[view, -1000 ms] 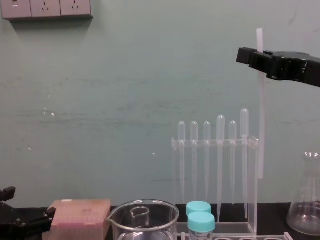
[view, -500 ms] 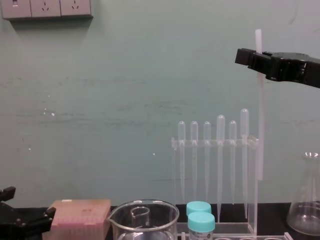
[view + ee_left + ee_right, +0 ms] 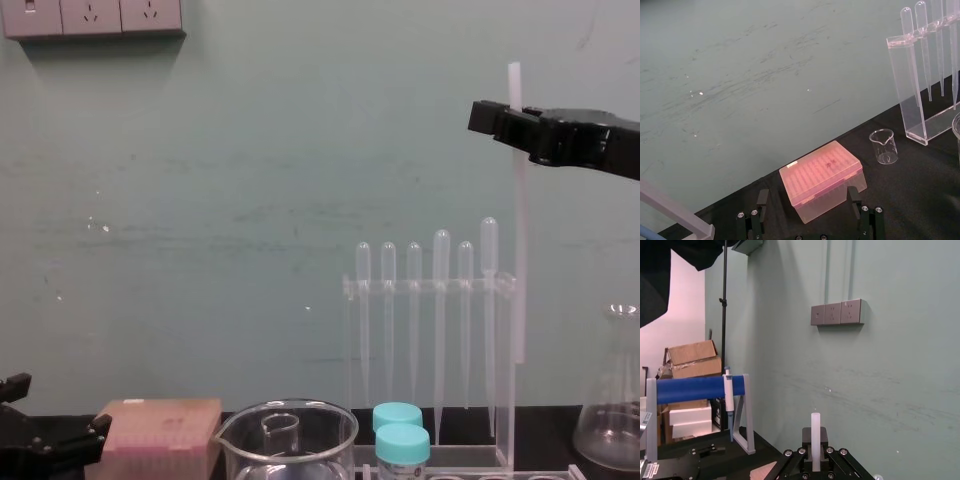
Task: Pick up the stirring rod with one hand, then place it down.
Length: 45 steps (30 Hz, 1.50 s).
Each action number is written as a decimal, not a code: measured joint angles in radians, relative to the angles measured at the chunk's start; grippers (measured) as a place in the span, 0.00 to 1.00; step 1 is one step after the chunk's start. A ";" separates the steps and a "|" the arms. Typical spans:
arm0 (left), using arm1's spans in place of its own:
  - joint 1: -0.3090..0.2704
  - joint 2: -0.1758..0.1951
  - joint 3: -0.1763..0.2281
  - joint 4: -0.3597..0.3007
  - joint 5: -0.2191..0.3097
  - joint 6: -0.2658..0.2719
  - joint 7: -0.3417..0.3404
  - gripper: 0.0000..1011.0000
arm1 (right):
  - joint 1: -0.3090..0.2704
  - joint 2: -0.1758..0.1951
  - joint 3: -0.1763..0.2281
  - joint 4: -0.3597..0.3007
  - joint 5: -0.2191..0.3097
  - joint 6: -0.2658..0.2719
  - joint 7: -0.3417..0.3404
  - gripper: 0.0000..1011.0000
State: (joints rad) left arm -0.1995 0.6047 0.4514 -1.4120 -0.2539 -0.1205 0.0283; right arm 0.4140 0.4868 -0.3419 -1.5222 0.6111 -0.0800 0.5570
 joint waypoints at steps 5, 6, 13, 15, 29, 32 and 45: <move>0.000 0.000 0.000 0.000 0.000 0.000 0.000 0.99 | -0.005 -0.005 -0.008 0.026 0.007 -0.028 0.032 0.06; 0.000 0.000 0.000 0.000 0.000 0.000 0.000 0.99 | -0.007 -0.005 -0.011 0.031 0.008 -0.033 0.039 0.06; 0.000 0.000 0.000 0.000 0.000 0.000 0.000 0.99 | -0.027 -0.008 -0.041 0.078 -0.017 -0.083 0.078 0.06; 0.000 0.000 0.000 0.000 0.000 0.000 0.000 0.99 | -0.030 -0.011 -0.049 0.094 -0.037 -0.104 0.079 0.06; 0.000 0.000 0.000 0.000 0.000 0.000 0.000 0.99 | -0.017 -0.068 -0.055 0.195 -0.070 -0.160 0.093 0.06; 0.000 0.000 0.000 0.000 0.000 0.000 0.000 0.99 | -0.012 -0.074 -0.057 0.206 -0.074 -0.160 0.095 0.06; 0.000 0.000 0.000 0.000 0.000 0.000 0.000 0.99 | 0.001 -0.102 -0.072 0.274 -0.102 -0.144 0.094 0.06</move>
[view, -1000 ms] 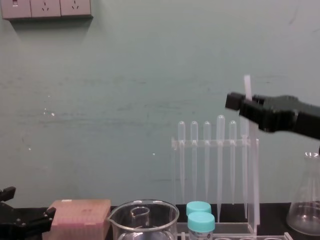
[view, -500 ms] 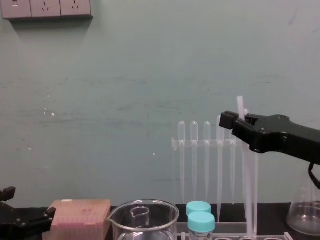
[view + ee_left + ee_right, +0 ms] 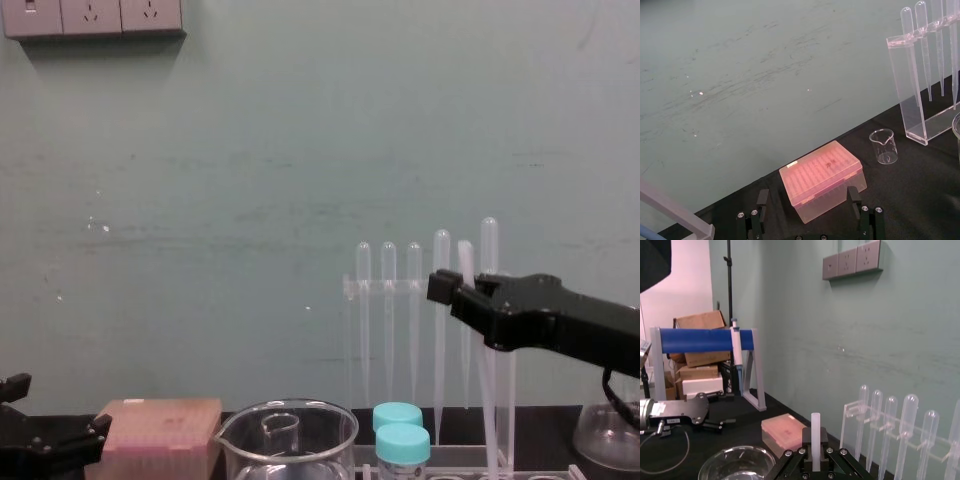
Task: Pick up the stirring rod with one hand, then place it down.
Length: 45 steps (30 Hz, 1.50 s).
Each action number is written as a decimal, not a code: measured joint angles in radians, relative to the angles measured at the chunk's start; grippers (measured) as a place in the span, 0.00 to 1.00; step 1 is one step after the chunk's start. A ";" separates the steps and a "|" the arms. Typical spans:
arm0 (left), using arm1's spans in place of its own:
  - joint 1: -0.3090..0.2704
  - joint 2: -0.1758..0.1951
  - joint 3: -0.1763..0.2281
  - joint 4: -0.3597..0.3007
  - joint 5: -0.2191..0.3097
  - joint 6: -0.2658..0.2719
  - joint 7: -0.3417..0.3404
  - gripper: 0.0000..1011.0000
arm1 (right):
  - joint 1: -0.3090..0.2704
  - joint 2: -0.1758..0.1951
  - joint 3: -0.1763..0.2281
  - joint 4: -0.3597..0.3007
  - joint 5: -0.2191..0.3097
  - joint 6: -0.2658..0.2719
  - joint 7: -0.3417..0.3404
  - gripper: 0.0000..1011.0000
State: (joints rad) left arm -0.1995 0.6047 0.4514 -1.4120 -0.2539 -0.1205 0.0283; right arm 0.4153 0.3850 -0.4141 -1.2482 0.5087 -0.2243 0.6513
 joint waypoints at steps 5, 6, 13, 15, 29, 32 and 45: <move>0.000 0.000 0.000 0.000 0.000 0.000 0.000 0.99 | 0.000 -0.004 -0.004 0.013 -0.010 0.009 -0.007 0.06; 0.000 0.000 0.000 0.000 0.000 0.000 0.000 0.99 | 0.000 -0.005 -0.005 0.016 -0.012 0.011 -0.008 0.06; 0.000 0.000 0.000 0.000 0.000 0.000 0.000 0.99 | -0.005 -0.012 -0.007 0.030 -0.024 0.023 -0.020 0.06; 0.000 0.000 0.000 0.000 0.000 0.000 0.000 0.99 | -0.006 -0.015 -0.007 0.037 -0.028 0.025 -0.023 0.06; 0.000 0.000 0.000 0.000 0.000 0.000 0.000 0.99 | -0.007 -0.023 -0.011 0.056 -0.049 0.038 -0.032 0.06; 0.000 0.000 0.000 0.000 0.000 0.000 0.000 0.99 | -0.007 -0.023 -0.011 0.056 -0.049 0.039 -0.032 0.06; 0.000 0.000 0.000 0.000 0.000 0.000 0.000 0.99 | -0.007 -0.022 -0.011 0.056 -0.048 0.038 -0.032 0.17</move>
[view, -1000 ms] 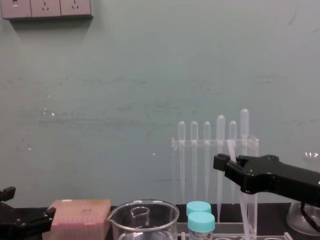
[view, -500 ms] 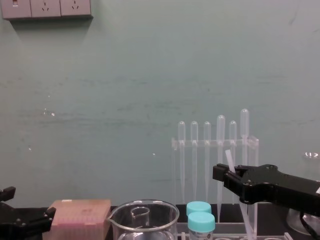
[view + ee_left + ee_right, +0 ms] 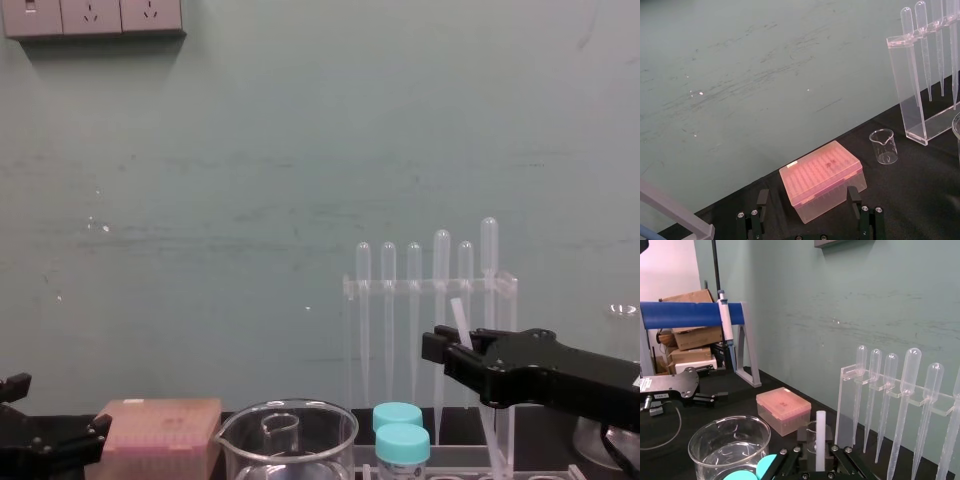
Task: Pick up the stirring rod with one hand, then place it down.
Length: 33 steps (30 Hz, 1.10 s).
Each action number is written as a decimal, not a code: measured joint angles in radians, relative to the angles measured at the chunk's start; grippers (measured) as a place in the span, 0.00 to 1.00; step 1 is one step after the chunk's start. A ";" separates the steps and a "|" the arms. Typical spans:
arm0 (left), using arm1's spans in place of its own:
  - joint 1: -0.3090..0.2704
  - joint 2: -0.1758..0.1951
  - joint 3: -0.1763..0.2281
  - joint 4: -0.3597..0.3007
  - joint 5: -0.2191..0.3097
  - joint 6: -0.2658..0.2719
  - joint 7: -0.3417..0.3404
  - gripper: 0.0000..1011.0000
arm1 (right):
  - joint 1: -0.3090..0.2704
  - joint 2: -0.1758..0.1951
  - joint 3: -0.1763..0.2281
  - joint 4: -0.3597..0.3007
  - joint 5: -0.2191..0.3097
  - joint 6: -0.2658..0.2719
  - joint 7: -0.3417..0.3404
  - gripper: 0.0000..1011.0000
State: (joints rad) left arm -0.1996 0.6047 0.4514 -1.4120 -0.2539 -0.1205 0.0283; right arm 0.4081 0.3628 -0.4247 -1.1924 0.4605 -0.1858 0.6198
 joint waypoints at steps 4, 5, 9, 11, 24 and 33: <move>0.000 0.000 0.000 0.000 0.000 0.000 0.000 0.99 | 0.000 0.000 0.000 0.000 0.000 0.000 0.000 0.28; 0.000 0.000 0.000 0.000 0.000 0.000 0.000 0.99 | 0.000 0.000 0.000 0.000 0.000 0.000 0.000 0.30; 0.000 0.000 0.000 0.000 0.000 0.000 0.000 0.99 | 0.000 0.000 0.000 0.000 0.001 0.000 0.000 0.42; 0.000 0.000 0.000 0.000 0.000 0.000 0.000 0.99 | 0.000 0.000 0.000 -0.001 0.001 0.000 0.000 0.50; 0.000 0.000 0.000 0.000 0.000 0.000 0.000 0.99 | 0.000 0.000 0.000 -0.002 0.001 -0.002 0.000 0.91; 0.000 0.000 0.000 0.000 0.000 0.000 0.000 0.99 | 0.000 0.000 0.000 -0.002 0.001 -0.002 0.000 0.99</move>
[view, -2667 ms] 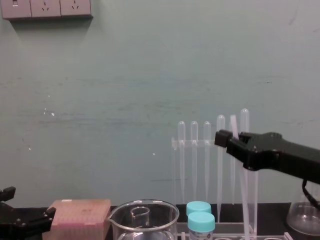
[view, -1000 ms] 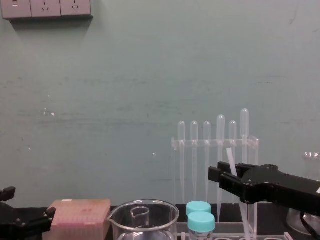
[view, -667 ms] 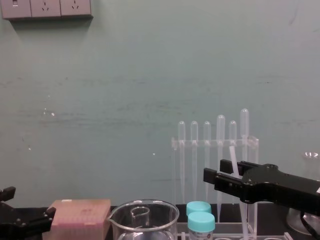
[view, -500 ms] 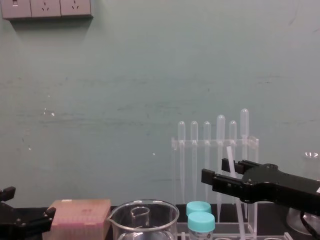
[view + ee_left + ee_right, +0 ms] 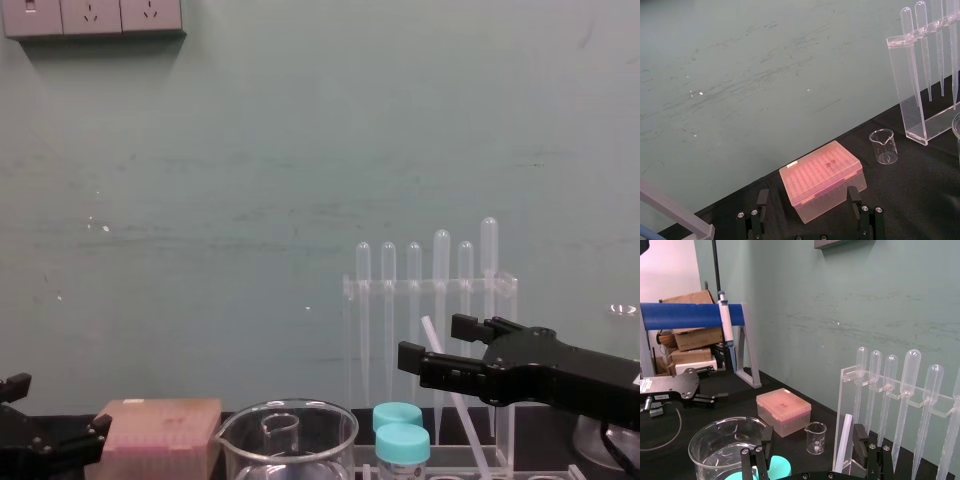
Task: Pick up the stirring rod with one hand, then place it down.
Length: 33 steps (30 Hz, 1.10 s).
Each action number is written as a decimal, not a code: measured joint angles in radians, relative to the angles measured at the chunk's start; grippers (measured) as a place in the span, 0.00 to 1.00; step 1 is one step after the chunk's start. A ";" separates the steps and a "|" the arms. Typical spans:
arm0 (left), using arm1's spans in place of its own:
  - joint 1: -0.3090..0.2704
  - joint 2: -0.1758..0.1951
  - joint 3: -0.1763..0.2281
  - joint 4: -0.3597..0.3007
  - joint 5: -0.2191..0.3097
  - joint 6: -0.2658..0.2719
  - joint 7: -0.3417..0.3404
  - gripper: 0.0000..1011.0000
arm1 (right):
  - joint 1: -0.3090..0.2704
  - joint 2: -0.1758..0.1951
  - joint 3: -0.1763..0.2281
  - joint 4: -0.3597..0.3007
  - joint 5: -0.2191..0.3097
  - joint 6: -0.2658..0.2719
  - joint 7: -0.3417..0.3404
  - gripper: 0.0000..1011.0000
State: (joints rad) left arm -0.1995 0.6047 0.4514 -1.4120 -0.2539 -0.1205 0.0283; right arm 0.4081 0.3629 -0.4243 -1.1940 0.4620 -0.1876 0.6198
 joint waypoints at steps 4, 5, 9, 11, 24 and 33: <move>0.000 0.000 0.000 0.000 0.000 0.000 0.000 0.99 | -0.004 0.000 0.003 -0.004 0.001 0.001 -0.005 0.99; 0.000 0.000 0.000 0.000 0.000 0.000 0.000 0.99 | -0.007 0.000 0.005 -0.008 0.001 0.002 -0.009 0.99; 0.000 0.000 0.000 0.000 0.000 0.000 0.000 0.99 | -0.053 0.010 0.030 -0.066 0.009 0.023 -0.051 0.99; 0.000 0.000 0.000 0.000 0.000 0.000 0.000 0.99 | -0.079 0.020 0.040 -0.096 0.014 0.038 -0.068 0.99; 0.000 0.000 0.000 0.000 0.000 0.000 0.000 0.99 | -0.270 0.026 0.178 -0.195 -0.110 0.073 -0.451 0.99; 0.000 0.000 0.000 0.000 0.000 0.000 0.000 0.99 | -0.248 -0.021 0.193 -0.076 -0.190 0.081 -0.555 0.99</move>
State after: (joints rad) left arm -0.1996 0.6047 0.4514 -1.4120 -0.2540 -0.1205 0.0283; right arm 0.1600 0.3423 -0.2313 -1.2696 0.2724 -0.1070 0.0653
